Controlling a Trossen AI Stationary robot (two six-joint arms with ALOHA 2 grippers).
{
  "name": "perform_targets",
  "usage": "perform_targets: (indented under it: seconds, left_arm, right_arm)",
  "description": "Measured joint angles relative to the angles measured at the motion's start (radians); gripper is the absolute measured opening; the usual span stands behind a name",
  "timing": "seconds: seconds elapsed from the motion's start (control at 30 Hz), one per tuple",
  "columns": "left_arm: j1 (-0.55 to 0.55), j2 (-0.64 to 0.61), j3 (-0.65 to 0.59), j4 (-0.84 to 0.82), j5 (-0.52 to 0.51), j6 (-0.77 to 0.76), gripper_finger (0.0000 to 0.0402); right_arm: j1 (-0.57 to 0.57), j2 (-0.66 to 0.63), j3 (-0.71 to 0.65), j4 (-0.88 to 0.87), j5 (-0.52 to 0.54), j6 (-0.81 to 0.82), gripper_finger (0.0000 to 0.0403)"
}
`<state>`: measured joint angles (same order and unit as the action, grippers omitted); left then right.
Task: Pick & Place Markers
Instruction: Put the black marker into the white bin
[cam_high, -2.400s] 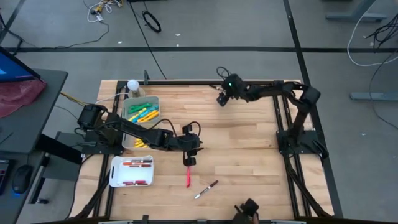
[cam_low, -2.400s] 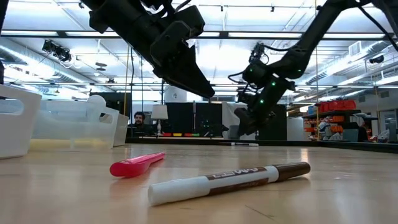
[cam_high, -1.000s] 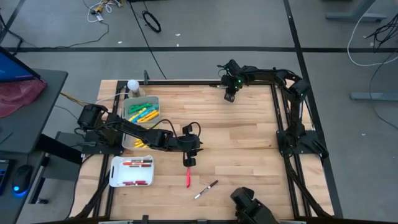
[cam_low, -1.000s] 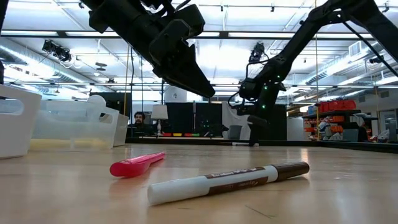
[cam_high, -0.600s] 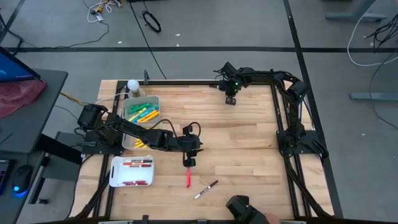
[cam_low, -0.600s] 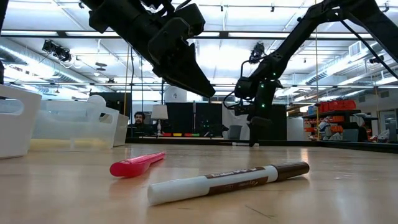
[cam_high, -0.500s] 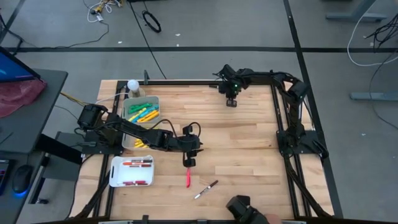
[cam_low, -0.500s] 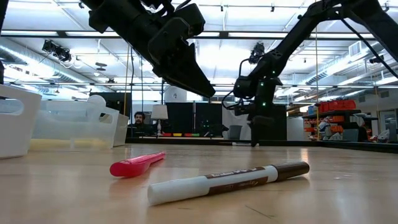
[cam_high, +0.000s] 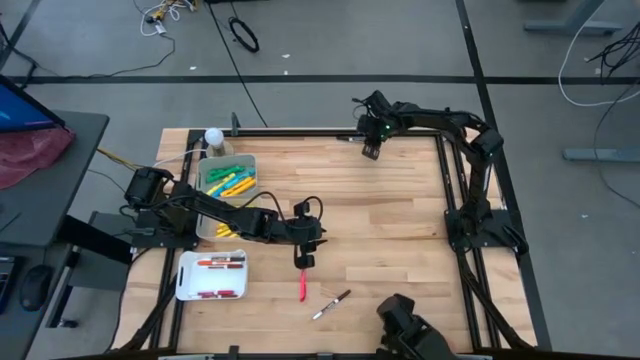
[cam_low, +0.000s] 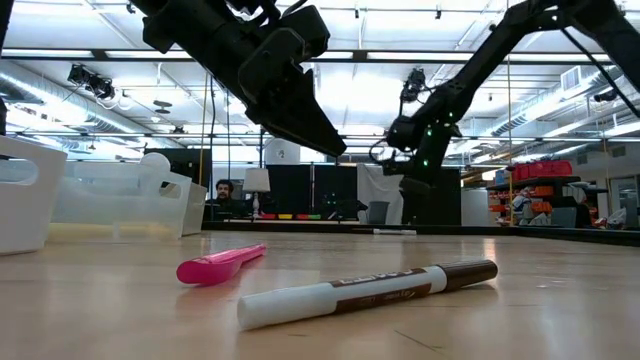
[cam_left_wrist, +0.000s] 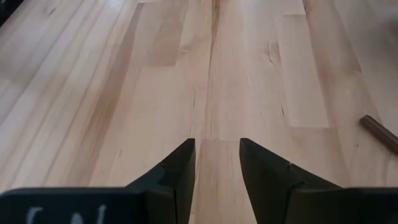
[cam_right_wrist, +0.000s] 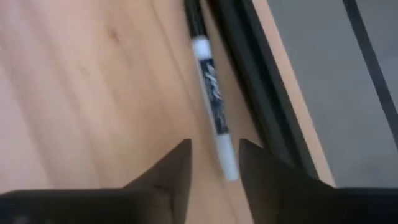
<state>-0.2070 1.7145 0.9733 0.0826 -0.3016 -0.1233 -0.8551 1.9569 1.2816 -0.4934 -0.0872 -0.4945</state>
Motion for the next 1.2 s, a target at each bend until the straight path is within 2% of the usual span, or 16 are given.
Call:
perform_targets:
  seconds: [0.13,0.3,0.43,0.7,0.77,0.9,1.03,1.1,1.2]
  left_arm:
    - [0.000,0.000,0.000,0.001,0.002,0.001,0.0131]
    - [0.000,0.000,0.000,0.002,0.003,0.003,0.0131]
    - [0.000,0.000,0.000,0.003,0.003,0.003,0.0131]
    - [0.001,0.000,0.000,0.004,0.003,0.003,0.0131]
    - [-0.005,-0.002,0.000,0.002,-0.006,0.003,0.0131]
    - [-0.035,-0.032,0.000,-0.012,-0.141,0.012,0.0130]
    - [-0.061,-0.076,0.000,-0.066,-0.282,0.030,0.0130]
    - [-0.067,-0.094,0.000,-0.091,-0.342,0.026,0.0130]
    - [-0.066,-0.102,0.000,-0.106,-0.373,0.025,0.0130]
  right_arm:
    - [-0.011,0.042,0.000,0.003,-0.016,-0.034,0.0170]
    - [-0.026,0.070,0.022,-0.016,-0.059,-0.064,0.0169]
    - [-0.035,0.071,0.021,-0.026,-0.070,-0.107,0.0137]
    - [-0.061,0.072,0.010,-0.070,-0.089,-0.214,0.0023]
    - [-0.057,0.070,0.005,-0.083,-0.069,-0.234,0.0012]
    - [-0.034,0.044,0.001,-0.121,-0.032,-0.181,0.0013]
    - [0.028,-0.035,-0.026,-0.176,-0.037,-0.132,0.0006]
    - [0.078,-0.101,-0.069,-0.139,-0.048,-0.109,0.0006]
    - [0.163,-0.198,-0.182,-0.082,-0.052,-0.057,0.0006]
